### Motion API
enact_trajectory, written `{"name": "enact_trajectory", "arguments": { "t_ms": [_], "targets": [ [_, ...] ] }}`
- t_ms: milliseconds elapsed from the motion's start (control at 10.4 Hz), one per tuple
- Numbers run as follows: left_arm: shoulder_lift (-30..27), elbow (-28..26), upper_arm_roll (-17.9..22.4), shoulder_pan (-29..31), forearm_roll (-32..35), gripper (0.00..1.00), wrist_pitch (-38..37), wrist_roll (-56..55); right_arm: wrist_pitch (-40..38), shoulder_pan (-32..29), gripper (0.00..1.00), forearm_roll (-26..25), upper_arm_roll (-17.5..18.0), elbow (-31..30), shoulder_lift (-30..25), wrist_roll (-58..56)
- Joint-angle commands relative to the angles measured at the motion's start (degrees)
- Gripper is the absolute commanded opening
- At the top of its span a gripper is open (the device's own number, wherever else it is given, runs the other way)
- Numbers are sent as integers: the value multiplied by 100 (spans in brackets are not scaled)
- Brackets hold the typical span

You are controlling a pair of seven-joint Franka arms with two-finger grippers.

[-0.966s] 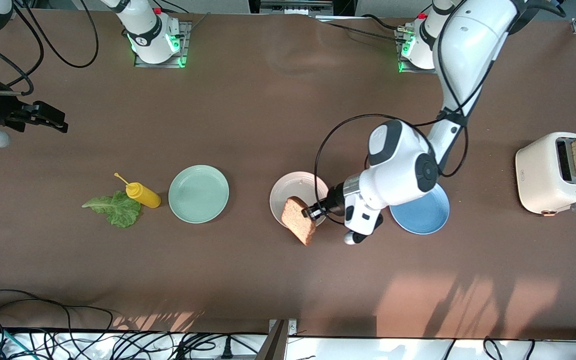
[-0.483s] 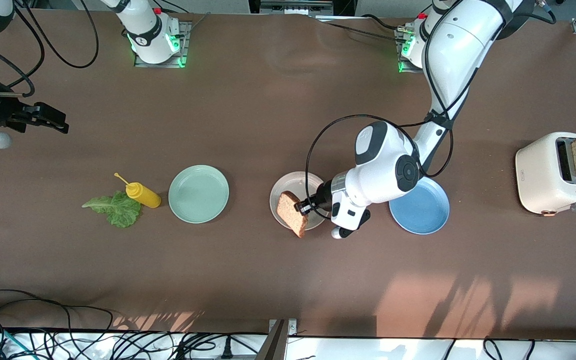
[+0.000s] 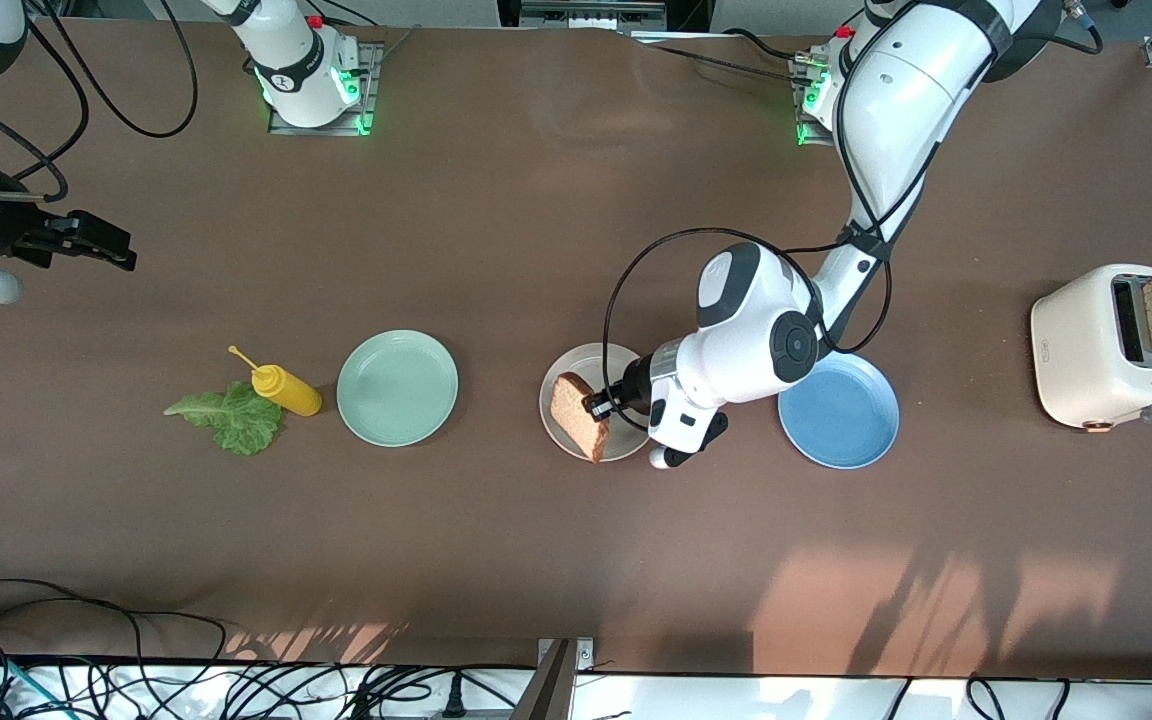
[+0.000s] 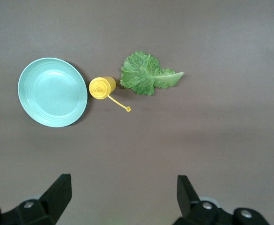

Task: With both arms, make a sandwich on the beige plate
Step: 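Lower the toast flat onto the beige plate and open the left gripper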

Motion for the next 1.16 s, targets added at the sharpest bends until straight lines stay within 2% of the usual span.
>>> {"name": "enact_trajectory", "arguments": {
  "t_ms": [0,97,193,290,386,676,1062],
  "targets": [
    [-24,-118,52,-47,-188,0,9,104,-40,-60,100,54,3,123,65,20],
    [-15,-136,52,-47,-188,0,-9,87,-48,-51,100,37,3,123,99,2],
    [-23,-189,52,-38,-188,34,-9,78,-49,-51,100,80,3,123,187,11],
    [-32,-198,52,-30,-188,89,-27,60,-57,-51,100,89,3,123,240,-7],
    [-58,-198,52,14,-153,100,-166,60,-49,-51,100,89,3,123,293,2],
    [-85,-189,79,128,-127,100,-842,113,-58,-42,100,107,3,123,389,55],
    [-85,-180,114,172,865,100,-1704,113,-40,11,100,168,30,123,670,20]
  ]
}}
